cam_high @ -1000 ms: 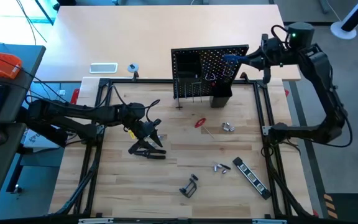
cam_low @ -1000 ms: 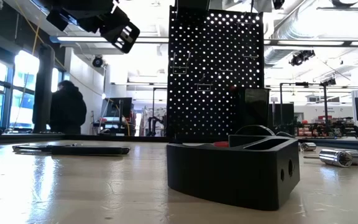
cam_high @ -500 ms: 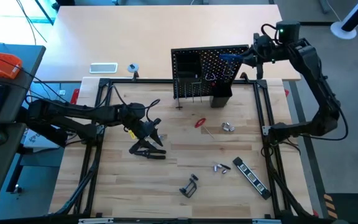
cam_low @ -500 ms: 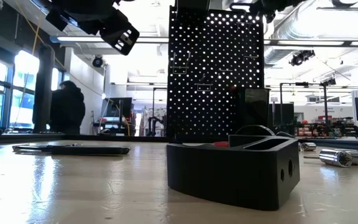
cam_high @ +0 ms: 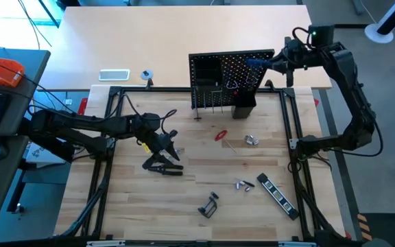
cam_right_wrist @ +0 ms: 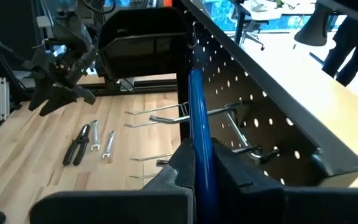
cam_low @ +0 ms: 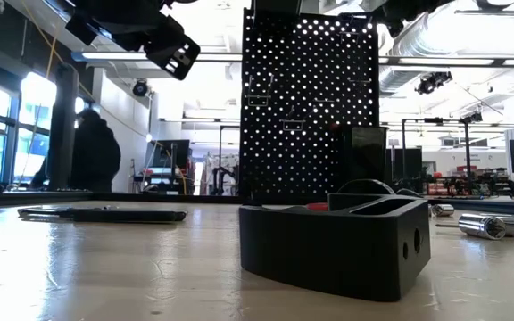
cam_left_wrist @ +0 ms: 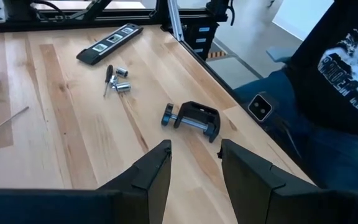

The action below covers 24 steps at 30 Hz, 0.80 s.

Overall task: Hang tools onto peg board
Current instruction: Hang the blue pick tool on the top hook on the peg board

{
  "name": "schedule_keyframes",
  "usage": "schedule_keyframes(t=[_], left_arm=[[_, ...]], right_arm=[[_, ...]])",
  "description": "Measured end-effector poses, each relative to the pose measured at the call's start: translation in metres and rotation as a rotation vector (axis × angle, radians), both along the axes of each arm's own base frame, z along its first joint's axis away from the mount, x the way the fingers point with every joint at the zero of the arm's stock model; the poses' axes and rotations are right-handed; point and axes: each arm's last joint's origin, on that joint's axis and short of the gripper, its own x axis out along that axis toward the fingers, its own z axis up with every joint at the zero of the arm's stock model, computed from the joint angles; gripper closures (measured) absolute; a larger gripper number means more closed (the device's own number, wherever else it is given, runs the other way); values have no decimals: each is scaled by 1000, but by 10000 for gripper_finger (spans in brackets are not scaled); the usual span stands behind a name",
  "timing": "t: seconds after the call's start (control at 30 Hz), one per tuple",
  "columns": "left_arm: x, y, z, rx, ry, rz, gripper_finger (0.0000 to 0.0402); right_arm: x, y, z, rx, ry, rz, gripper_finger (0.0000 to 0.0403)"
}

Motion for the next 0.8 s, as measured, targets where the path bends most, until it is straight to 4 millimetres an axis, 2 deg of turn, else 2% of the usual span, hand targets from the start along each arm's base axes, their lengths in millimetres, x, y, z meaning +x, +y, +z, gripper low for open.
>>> schedule_keyframes(t=[0.6,0.8], left_arm=[[0,0,0,-3,1,4,268],[0,0,0,-4,2,4,268]], right_arm=[[0,-1,0,-14,14,-23,369],[0,-1,0,-14,14,-24,344]])
